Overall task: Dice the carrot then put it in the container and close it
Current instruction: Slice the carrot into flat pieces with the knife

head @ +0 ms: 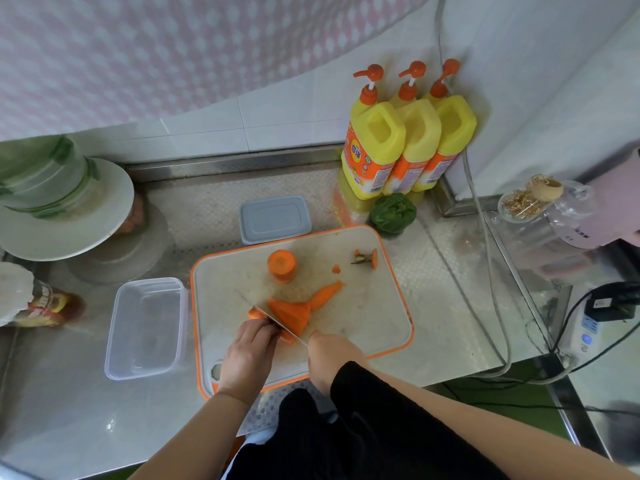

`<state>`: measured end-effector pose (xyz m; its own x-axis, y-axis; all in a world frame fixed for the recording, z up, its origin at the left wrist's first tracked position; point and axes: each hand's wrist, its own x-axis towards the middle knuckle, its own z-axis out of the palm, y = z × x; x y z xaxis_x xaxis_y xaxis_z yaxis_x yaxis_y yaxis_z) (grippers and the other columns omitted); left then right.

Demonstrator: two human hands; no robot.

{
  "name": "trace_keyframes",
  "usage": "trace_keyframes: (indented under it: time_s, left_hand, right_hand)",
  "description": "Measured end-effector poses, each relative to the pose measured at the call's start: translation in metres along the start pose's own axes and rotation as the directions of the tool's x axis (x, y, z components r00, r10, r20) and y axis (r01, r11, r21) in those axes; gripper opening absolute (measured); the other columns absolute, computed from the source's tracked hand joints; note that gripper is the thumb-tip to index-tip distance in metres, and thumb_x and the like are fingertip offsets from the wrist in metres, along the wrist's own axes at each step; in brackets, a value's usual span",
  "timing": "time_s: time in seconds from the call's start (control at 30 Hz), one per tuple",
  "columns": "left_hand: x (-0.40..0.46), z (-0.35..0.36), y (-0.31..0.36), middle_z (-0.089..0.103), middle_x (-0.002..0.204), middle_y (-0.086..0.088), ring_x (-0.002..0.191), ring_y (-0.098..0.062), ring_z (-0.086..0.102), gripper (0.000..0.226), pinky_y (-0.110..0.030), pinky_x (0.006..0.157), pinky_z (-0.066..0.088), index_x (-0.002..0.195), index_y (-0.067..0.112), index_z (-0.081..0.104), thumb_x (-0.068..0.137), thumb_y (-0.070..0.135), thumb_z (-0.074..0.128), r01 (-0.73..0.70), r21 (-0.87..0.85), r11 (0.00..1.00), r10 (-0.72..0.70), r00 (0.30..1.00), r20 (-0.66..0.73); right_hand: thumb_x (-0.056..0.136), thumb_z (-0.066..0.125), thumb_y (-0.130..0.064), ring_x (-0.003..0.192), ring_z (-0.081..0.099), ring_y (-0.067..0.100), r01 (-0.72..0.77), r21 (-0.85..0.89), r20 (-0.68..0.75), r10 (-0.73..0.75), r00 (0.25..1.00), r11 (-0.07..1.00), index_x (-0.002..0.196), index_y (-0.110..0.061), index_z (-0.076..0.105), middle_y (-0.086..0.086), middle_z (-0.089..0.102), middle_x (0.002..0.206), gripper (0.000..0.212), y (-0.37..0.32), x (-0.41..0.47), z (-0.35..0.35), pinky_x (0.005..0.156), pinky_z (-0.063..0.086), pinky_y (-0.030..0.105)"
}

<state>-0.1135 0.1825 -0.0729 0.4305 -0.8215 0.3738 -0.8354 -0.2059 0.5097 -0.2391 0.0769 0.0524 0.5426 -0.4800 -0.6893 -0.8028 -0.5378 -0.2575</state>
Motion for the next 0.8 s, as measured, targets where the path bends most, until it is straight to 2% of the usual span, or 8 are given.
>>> trace_keyframes:
  time_s: [0.13, 0.27, 0.53, 0.67, 0.8]
  left_hand:
    - [-0.002, 0.002, 0.000, 0.068, 0.094, -0.005, 0.093, -0.020, 0.057, 0.041, -0.028, 0.080, 0.049, 0.090, 0.004, 0.073, 0.101, 0.031, 0.044, 0.001, -0.001, 1.000, -0.001, 1.000, -0.009]
    - [-0.002, 0.003, 0.001, 0.067, 0.094, -0.005, 0.092, -0.020, 0.056, 0.026, -0.027, 0.078, 0.048, 0.089, 0.004, 0.072, 0.092, 0.019, 0.052, 0.002, -0.015, 1.000, -0.002, 1.000, -0.020]
    - [-0.003, 0.004, -0.001, 0.066, 0.095, -0.003, 0.091, -0.021, 0.057, 0.023, -0.030, 0.077, 0.049, 0.090, 0.005, 0.072, 0.091, 0.019, 0.053, 0.033, -0.050, 0.998, -0.033, 0.999, 0.005]
    - [0.000, 0.001, 0.001, 0.066, 0.094, -0.003, 0.089, -0.020, 0.057, 0.021, -0.028, 0.081, 0.049, 0.088, 0.007, 0.072, 0.091, 0.019, 0.055, 0.008, -0.075, 0.997, -0.007, 1.000, 0.005]
    - [0.001, 0.000, 0.001, 0.066, 0.092, -0.006, 0.089, -0.019, 0.057, 0.036, -0.027, 0.084, 0.049, 0.089, 0.005, 0.073, 0.100, 0.028, 0.047, 0.016, -0.076, 0.997, -0.017, 1.000, -0.012]
  right_hand:
    - [0.097, 0.049, -0.011, 0.107, 0.060, 0.029, -0.009, -0.013, 0.013, 0.009, 1.000, 1.000, 0.117, -0.005, 0.053, 0.013, 0.061, 0.116, 0.022, -0.002, 0.000, -0.001, 0.092, 0.047, 0.037]
    - [0.095, 0.049, -0.005, 0.103, 0.062, 0.031, 0.006, -0.027, 0.021, -0.005, 1.000, 1.000, 0.112, -0.004, 0.056, 0.014, 0.064, 0.112, 0.019, -0.004, 0.002, 0.001, 0.087, 0.050, 0.038]
    - [0.097, 0.043, -0.004, 0.103, 0.062, 0.030, 0.036, -0.060, -0.002, -0.036, 0.999, 0.998, 0.114, -0.004, 0.056, 0.014, 0.063, 0.112, 0.021, -0.009, 0.013, 0.007, 0.085, 0.048, 0.035]
    - [0.099, 0.040, -0.009, 0.112, 0.058, 0.030, 0.041, -0.068, 0.019, -0.040, 0.999, 0.997, 0.121, -0.003, 0.053, 0.015, 0.060, 0.121, 0.026, -0.003, 0.021, 0.008, 0.093, 0.045, 0.035]
    - [0.099, 0.040, -0.010, 0.109, 0.059, 0.029, 0.033, -0.042, 0.041, -0.031, 0.999, 0.999, 0.117, -0.004, 0.054, 0.014, 0.062, 0.118, 0.024, 0.001, 0.026, 0.006, 0.092, 0.046, 0.035]
